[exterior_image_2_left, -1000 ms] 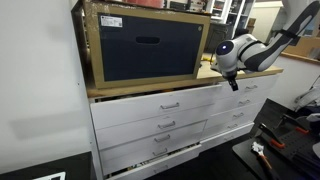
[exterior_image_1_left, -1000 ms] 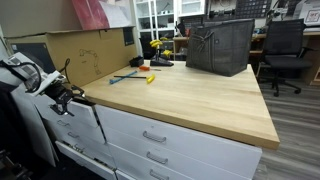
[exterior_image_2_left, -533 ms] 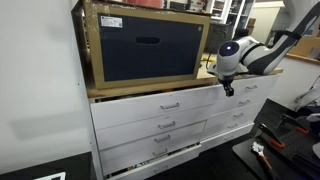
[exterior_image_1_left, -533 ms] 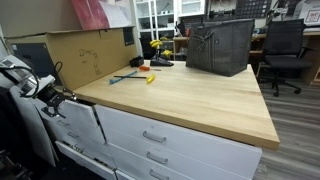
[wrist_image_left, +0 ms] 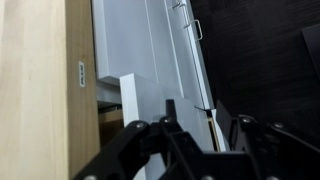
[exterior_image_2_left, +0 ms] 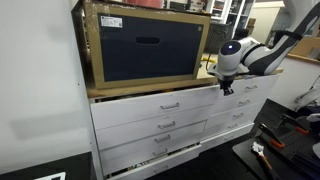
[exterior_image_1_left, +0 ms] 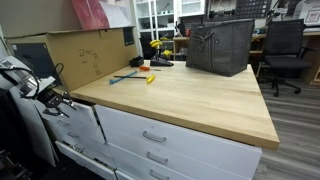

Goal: Push in the left first and top drawers and the right first top drawer

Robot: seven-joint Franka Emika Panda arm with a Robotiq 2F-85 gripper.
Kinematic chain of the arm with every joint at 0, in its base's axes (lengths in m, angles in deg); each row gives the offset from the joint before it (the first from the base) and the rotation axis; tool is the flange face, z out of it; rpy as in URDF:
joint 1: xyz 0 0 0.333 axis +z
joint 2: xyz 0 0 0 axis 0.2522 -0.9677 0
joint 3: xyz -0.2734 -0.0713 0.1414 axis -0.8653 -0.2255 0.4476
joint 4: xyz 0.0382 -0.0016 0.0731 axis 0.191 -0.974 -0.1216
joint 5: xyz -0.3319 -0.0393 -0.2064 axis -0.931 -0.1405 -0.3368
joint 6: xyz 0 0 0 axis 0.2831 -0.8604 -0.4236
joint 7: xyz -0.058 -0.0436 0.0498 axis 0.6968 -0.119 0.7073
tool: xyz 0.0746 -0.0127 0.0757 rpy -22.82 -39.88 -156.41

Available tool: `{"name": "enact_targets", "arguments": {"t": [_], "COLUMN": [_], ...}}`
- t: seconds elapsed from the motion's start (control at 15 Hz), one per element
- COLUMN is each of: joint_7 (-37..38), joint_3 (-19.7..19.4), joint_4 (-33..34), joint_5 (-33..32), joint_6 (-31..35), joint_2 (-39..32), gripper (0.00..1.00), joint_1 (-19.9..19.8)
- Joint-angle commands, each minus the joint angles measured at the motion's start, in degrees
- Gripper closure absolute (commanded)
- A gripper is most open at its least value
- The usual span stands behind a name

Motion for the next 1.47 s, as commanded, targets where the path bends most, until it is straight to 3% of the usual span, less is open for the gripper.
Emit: {"name": "enact_targets", "arguments": {"t": [0.0,0.13,0.2,0.8,1.4], "joint_7": [-1.58,-0.67,-0.39,1.88,11.7], "joint_3": [-0.15,-0.38,-0.53,-2.07,-2.7], "joint_4": [-0.11,0.22,0.62,5.31,10.75], "joint_5": [0.32,-1.1,-1.84,-10.91,-28.21], "joint_6": [1.13,1.08,1.01,1.67,0.57], "joint_2": [0.34,-0.3,-0.82,-6.14,-11.13], "gripper": [0.84,0.98,1.0,1.0,1.0], "joint_1": [-0.64,-0.51,-0.45,-1.43,-2.79]}}
